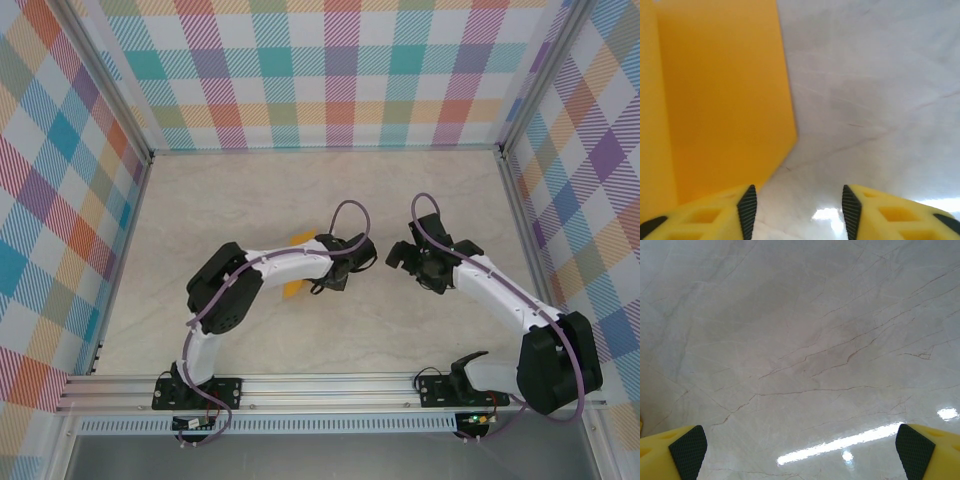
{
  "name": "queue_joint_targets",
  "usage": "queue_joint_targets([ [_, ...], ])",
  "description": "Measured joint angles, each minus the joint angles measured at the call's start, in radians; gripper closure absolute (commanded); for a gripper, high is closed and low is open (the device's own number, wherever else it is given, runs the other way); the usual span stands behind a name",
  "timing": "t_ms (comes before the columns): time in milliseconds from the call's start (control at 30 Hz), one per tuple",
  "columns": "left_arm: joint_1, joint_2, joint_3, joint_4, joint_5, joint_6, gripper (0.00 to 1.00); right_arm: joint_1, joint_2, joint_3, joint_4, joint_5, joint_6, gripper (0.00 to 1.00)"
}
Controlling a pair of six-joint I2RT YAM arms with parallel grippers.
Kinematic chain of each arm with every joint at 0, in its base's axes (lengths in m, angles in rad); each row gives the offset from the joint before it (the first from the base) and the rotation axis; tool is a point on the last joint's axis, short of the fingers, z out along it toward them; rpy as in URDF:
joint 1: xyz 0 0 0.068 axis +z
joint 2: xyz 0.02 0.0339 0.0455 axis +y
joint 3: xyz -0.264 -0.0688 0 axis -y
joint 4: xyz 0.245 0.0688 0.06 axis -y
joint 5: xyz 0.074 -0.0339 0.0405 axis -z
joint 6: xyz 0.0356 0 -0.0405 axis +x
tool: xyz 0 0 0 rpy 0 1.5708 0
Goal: Fold a paper plane with a square sheet of paper (pick it up from the middle)
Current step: Turn over the paper at the center of the table.
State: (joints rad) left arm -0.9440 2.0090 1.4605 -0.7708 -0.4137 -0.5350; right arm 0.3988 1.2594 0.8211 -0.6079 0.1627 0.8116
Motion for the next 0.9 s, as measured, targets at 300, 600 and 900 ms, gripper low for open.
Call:
queue_joint_targets([
  [300, 0.067, -0.457, -0.192, 0.146, 0.148, -0.052, 0.20, 0.003, 0.075, 0.098, 0.030, -0.127, -0.082, 0.02],
  [600, 0.330, -0.729, -0.581, 0.214, 0.235, -0.147, 0.00, 0.199, 0.318, 0.305, 0.107, -0.280, -0.140, 0.04],
  [900, 0.485, -0.907, -0.789, 0.225, 0.302, -0.223, 0.00, 0.368, 0.668, 0.608, 0.145, -0.376, -0.148, 0.09],
])
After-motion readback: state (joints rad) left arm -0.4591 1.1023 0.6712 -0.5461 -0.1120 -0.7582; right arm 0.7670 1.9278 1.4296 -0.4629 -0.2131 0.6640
